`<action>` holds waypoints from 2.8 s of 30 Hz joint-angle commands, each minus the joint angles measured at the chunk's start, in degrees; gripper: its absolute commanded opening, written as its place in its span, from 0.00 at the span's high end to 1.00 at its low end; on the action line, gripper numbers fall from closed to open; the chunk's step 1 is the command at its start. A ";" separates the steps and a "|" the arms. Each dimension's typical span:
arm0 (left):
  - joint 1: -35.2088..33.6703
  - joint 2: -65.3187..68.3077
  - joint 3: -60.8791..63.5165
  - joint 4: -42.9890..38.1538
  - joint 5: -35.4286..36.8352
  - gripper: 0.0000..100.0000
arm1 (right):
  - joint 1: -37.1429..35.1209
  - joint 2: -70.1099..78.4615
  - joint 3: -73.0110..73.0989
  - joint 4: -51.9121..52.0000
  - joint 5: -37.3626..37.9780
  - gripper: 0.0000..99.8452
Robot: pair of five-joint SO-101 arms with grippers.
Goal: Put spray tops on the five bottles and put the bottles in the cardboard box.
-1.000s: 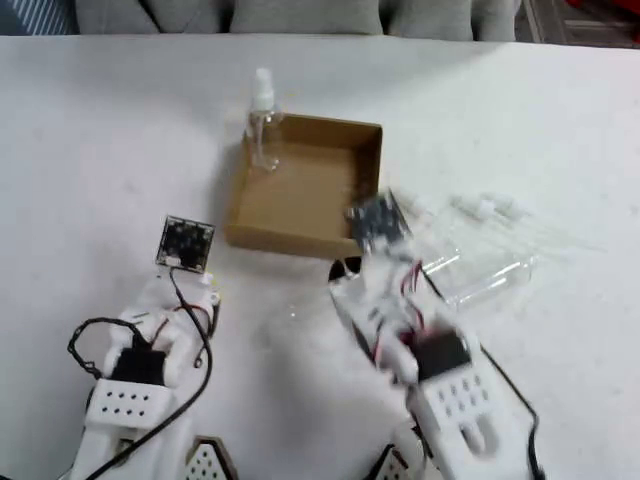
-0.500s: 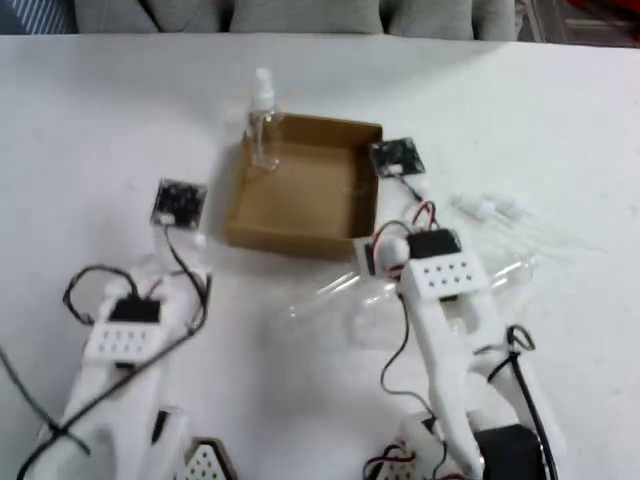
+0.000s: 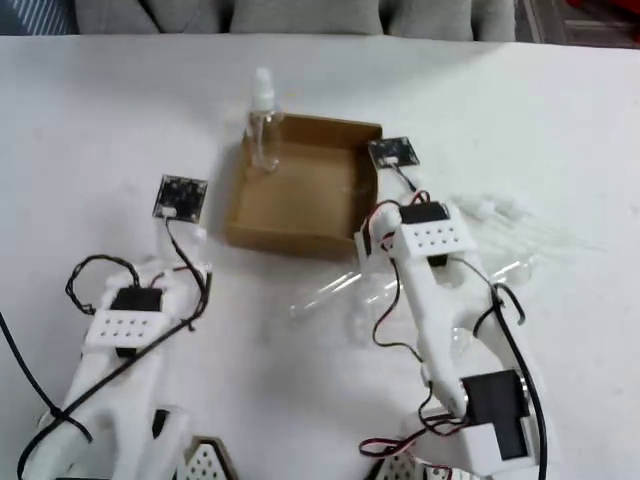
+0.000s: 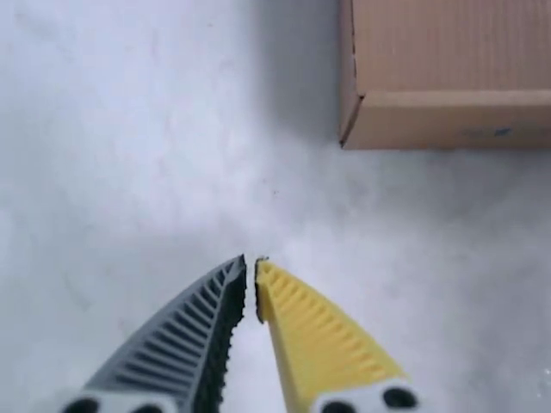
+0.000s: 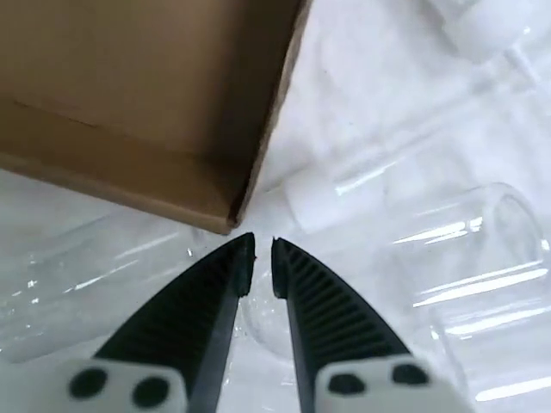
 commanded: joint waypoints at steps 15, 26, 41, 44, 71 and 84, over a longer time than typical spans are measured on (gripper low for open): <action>-10.77 19.21 -22.42 5.71 5.36 0.98 | -13.05 0.31 -3.16 13.14 -0.70 0.98; -12.88 22.55 -24.35 0.97 14.95 0.98 | -22.20 -0.57 -3.16 18.95 -0.53 0.98; -13.23 22.64 -24.35 -0.62 16.62 0.98 | -21.85 -19.12 8.26 17.71 16.26 0.71; -13.23 22.64 -24.35 -0.62 16.53 0.98 | -21.93 -23.78 11.34 15.87 22.33 0.72; -11.91 17.01 -26.46 28.66 16.18 0.98 | -11.91 -10.68 13.89 -2.24 23.12 0.98; -9.71 14.29 -20.84 26.20 12.13 0.98 | -22.46 -2.86 10.46 -8.04 15.12 0.98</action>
